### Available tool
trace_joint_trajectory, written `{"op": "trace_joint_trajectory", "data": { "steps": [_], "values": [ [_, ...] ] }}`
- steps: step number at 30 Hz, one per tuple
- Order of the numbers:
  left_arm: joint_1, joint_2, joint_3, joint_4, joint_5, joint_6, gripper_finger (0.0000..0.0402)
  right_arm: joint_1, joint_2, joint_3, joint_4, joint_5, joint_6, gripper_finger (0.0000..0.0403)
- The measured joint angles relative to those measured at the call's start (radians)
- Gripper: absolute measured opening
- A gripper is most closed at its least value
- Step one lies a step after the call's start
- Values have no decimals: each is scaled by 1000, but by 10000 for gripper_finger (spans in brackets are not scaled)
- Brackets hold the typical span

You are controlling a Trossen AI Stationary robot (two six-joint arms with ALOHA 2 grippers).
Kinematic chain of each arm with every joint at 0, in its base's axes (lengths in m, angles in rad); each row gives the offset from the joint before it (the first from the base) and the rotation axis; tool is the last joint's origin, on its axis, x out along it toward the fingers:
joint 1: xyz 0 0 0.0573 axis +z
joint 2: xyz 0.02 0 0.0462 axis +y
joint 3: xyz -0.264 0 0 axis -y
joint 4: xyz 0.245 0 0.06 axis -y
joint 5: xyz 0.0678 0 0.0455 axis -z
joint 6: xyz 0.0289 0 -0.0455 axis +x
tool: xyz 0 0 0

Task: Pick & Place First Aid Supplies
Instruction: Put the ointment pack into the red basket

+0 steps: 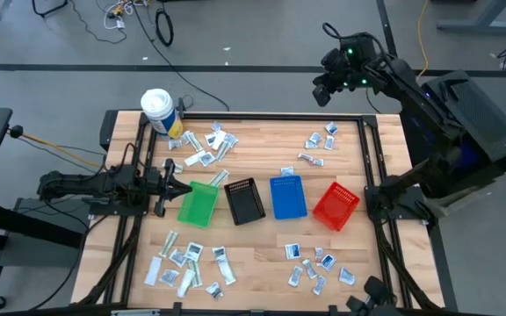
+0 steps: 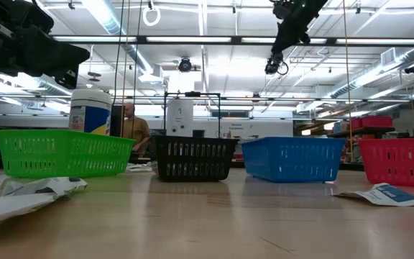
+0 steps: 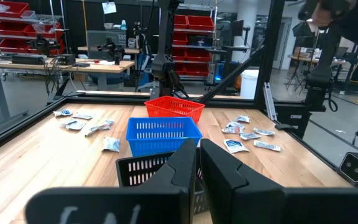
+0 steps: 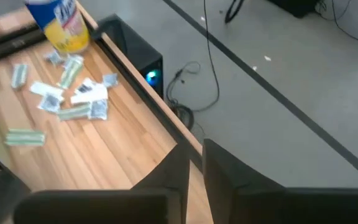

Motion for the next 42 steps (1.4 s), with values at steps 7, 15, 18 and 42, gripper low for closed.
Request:
{"op": "trace_joint_trajectory", "data": {
  "steps": [7,15,18,42],
  "values": [
    [0,0,0,0,0,0,32,1,3,0,-53,25,-36,59],
    [0,0,0,0,0,0,32,27,2,-77,-130,24,-96,86],
    [0,0,0,0,0,0,32,38,3,-138,-135,21,-125,111],
    [0,0,0,0,0,0,32,148,5,-541,47,17,-222,270]
  ]
}}
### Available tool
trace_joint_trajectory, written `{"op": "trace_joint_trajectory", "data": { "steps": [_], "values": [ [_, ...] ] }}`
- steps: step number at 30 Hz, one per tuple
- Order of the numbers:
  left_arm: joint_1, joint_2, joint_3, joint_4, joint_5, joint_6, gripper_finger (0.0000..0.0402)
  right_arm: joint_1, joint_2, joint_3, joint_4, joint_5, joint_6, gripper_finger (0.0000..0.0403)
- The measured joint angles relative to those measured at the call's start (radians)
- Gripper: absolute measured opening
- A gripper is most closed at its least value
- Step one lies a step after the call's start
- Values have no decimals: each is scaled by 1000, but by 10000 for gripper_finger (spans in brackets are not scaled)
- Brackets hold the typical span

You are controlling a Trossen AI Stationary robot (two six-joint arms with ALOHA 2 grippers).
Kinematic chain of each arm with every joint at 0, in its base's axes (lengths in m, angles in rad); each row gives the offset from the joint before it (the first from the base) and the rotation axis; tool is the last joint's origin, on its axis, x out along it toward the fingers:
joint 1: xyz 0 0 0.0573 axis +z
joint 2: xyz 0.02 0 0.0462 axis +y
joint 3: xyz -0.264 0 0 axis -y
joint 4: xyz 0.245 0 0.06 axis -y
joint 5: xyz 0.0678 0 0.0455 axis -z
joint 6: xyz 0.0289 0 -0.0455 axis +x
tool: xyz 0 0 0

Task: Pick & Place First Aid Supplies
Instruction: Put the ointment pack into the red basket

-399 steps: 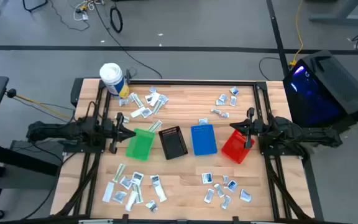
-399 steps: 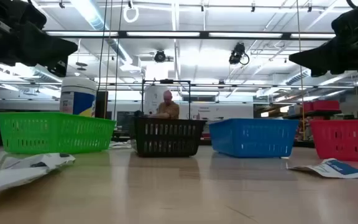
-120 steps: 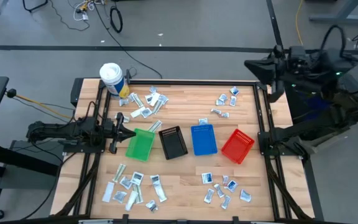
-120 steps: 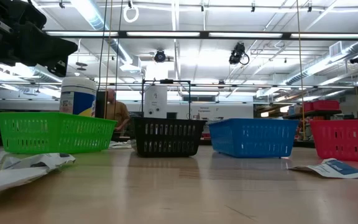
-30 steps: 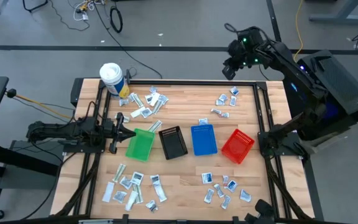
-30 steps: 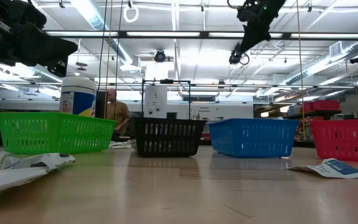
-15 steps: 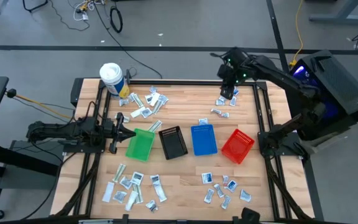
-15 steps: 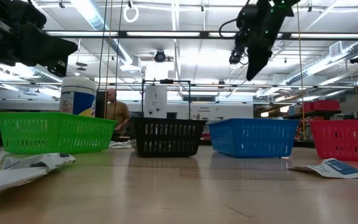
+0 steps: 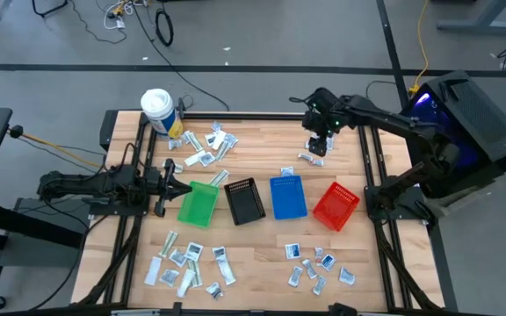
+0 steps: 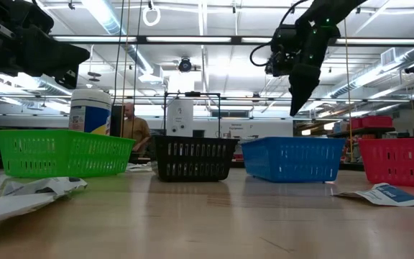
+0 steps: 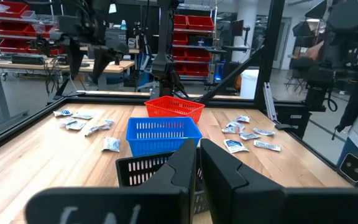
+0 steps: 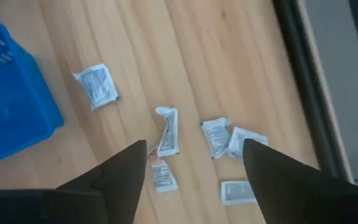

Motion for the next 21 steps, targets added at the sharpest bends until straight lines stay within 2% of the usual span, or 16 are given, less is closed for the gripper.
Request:
{"op": "trace_joint_trajectory", "data": {
  "steps": [11,21],
  "values": [
    [0,0,0,0,0,0,32,14,119,-1,-5,-3,-2,270],
    [0,0,0,0,0,0,32,14,223,-1,3,-3,-99,270]
  ]
}}
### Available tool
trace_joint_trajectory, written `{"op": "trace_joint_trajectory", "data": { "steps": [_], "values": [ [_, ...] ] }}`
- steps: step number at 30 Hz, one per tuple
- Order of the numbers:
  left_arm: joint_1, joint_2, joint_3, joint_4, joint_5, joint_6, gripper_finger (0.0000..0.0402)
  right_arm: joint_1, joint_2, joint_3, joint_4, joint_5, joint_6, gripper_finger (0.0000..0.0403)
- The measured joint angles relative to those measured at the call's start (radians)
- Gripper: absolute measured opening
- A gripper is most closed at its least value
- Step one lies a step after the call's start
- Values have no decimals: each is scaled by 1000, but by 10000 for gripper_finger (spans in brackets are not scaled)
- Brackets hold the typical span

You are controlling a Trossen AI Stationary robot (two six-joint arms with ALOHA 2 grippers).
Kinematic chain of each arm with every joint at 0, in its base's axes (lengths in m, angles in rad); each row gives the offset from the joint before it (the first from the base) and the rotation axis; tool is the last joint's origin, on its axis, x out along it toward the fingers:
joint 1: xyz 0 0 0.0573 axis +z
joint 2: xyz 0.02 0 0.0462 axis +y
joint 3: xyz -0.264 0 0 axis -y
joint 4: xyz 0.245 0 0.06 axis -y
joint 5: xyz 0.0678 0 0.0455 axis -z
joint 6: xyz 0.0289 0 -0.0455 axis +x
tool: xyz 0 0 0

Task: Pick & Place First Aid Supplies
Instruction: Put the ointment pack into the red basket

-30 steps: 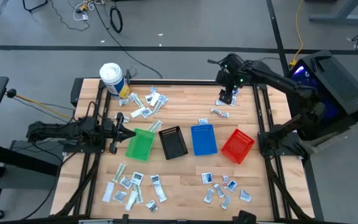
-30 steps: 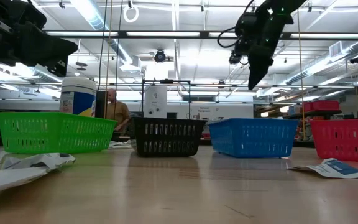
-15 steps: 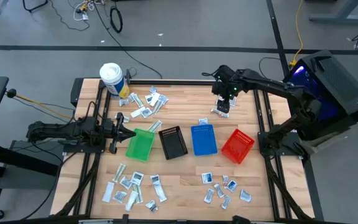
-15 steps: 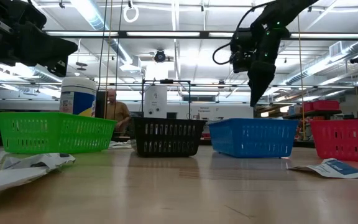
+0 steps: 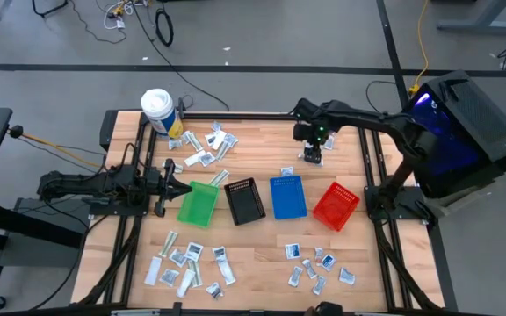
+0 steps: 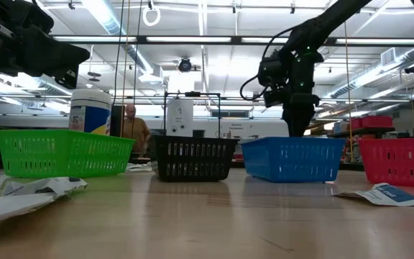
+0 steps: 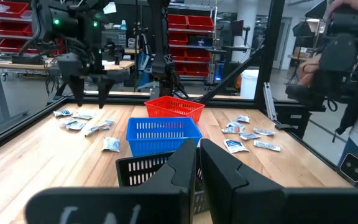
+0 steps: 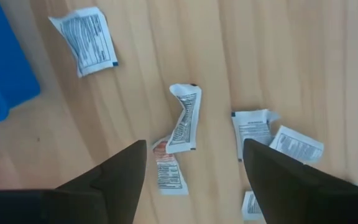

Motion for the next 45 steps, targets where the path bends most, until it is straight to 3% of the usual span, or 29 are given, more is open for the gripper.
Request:
{"op": "trace_joint_trajectory", "data": {
  "steps": [9,30,45],
  "values": [
    [0,0,0,0,0,0,32,8,42,0,42,0,-86,270],
    [0,0,0,0,0,0,32,32,78,0,143,1,-24,270],
    [0,0,0,0,0,0,32,54,77,-107,241,8,-19,270]
  ]
}}
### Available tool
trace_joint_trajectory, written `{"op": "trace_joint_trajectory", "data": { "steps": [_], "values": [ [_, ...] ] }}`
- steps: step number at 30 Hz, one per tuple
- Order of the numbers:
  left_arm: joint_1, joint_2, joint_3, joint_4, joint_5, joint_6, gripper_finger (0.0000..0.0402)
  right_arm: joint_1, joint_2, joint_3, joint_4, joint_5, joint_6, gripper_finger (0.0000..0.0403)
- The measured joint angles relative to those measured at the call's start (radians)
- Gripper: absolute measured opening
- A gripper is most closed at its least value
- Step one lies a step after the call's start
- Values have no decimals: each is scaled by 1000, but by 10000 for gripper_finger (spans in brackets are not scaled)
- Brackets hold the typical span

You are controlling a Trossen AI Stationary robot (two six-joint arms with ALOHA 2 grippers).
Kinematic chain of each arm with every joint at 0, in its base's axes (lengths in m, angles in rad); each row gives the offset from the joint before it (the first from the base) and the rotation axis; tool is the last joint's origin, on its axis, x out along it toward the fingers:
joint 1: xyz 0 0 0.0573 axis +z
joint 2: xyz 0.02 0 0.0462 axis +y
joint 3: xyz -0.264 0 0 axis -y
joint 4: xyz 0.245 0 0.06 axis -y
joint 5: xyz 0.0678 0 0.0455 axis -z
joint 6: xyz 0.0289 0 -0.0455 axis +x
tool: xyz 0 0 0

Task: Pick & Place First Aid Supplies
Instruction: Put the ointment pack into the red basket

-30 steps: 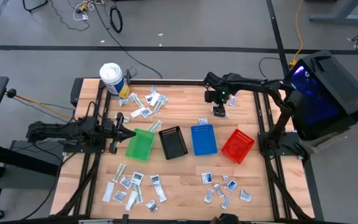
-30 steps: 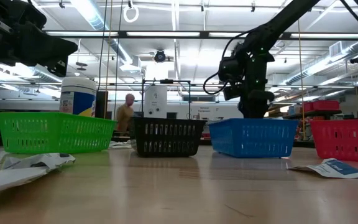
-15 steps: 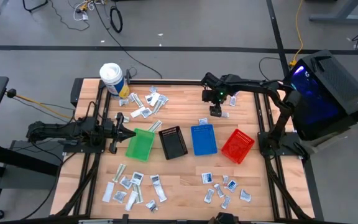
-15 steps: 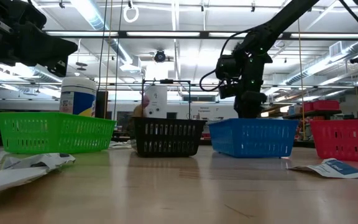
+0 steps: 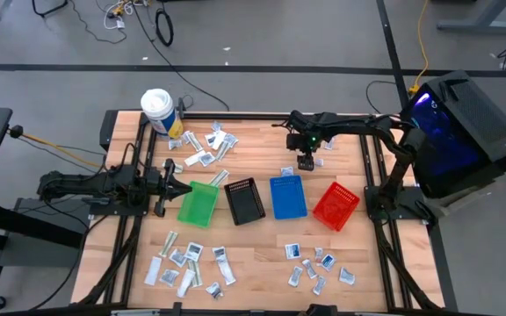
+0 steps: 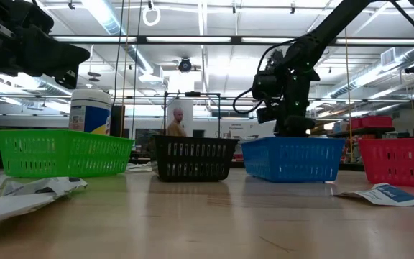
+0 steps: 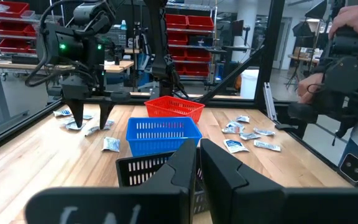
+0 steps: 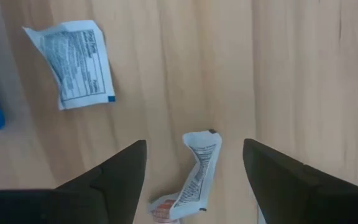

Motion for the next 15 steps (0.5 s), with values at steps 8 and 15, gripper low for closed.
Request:
{"op": "trace_joint_trajectory", "data": {
  "steps": [8,15],
  "values": [
    [0,0,0,0,0,0,32,0,0,-44,34,30,14,270],
    [0,0,0,0,0,0,32,0,0,-56,57,63,19,263]
  ]
}}
